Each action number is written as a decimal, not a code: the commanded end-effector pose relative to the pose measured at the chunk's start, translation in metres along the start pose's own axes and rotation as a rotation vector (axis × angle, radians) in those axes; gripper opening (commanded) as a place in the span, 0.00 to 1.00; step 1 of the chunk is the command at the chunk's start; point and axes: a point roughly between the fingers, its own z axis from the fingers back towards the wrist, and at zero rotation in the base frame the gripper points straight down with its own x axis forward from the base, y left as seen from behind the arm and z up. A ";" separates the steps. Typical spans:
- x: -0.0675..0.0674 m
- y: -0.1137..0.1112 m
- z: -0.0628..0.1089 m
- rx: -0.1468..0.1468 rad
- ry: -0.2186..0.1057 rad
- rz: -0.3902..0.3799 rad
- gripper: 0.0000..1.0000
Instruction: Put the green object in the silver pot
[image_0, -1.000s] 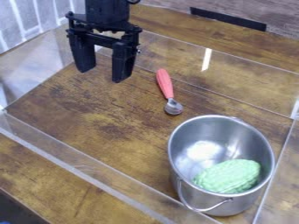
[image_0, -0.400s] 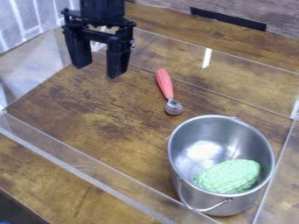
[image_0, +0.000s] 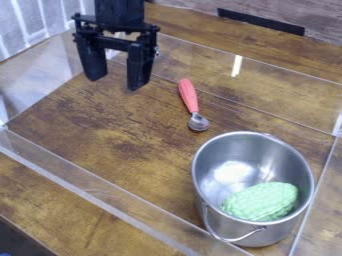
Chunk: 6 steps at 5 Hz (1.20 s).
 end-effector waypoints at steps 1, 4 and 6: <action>0.008 -0.009 0.015 -0.008 -0.068 0.025 1.00; 0.014 -0.031 0.015 0.000 -0.122 0.015 1.00; 0.022 -0.015 0.015 0.034 -0.152 -0.007 1.00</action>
